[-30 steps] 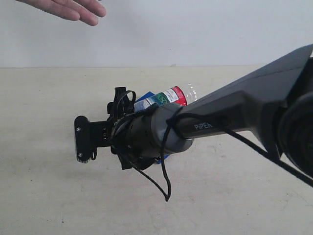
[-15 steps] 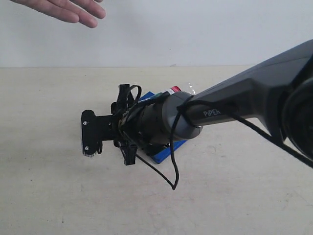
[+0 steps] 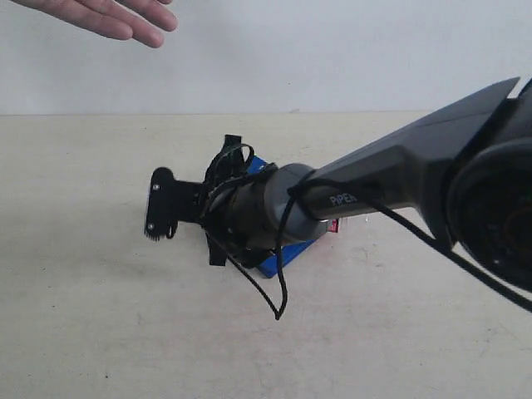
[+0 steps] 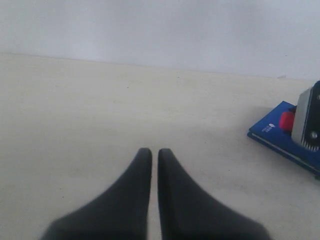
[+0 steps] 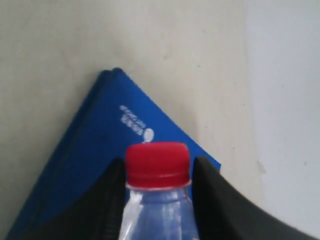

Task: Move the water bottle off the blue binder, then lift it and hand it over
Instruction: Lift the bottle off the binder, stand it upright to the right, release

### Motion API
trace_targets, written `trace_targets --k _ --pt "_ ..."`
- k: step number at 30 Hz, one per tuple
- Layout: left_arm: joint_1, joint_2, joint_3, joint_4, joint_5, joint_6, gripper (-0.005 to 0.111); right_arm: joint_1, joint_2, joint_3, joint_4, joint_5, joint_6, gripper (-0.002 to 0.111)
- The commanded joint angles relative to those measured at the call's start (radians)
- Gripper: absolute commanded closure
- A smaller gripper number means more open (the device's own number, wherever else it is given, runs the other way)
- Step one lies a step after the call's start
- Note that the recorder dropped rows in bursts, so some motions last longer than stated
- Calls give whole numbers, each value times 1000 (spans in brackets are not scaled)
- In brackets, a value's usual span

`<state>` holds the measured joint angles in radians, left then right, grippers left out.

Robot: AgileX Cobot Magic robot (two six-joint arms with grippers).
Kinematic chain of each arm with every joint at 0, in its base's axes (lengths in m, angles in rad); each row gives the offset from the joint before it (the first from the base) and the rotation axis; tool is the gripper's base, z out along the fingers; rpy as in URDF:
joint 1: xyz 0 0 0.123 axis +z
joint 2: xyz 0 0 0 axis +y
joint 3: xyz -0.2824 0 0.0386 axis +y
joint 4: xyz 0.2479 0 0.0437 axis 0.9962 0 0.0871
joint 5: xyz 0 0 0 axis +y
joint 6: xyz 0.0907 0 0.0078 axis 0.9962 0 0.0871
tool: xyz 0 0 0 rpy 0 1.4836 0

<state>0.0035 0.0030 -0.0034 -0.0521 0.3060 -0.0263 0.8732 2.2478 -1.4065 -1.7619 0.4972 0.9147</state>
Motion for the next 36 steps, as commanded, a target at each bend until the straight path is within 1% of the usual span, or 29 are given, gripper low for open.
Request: trace_targets --k 1,12,16,21,24,27,32,34,36 --pt "-4 -3 3 -11 -11 2 102 -29 -115 -1 17 19 322 108" --pt "-4 -3 3 -11 -11 2 102 -177 -239 -1 17 219 699 108" --pt "-4 -3 3 -11 -11 2 102 -221 -278 14 17 263 769 108" --pt "-4 -3 3 -11 -11 2 102 -298 -308 67 17 271 793 108" --pt "-4 -3 3 -11 -11 2 102 -359 -322 110 17 259 872 108" --pt "-4 -3 3 -11 -11 2 102 -410 -331 136 17 202 939 108" --pt "-4 -3 3 -11 -11 2 102 -434 -331 139 17 176 897 108" --pt "-4 -3 3 -11 -11 2 102 -434 -331 139 17 155 808 108" --pt "-4 -3 3 -11 -11 2 102 -434 -331 139 17 95 704 106"
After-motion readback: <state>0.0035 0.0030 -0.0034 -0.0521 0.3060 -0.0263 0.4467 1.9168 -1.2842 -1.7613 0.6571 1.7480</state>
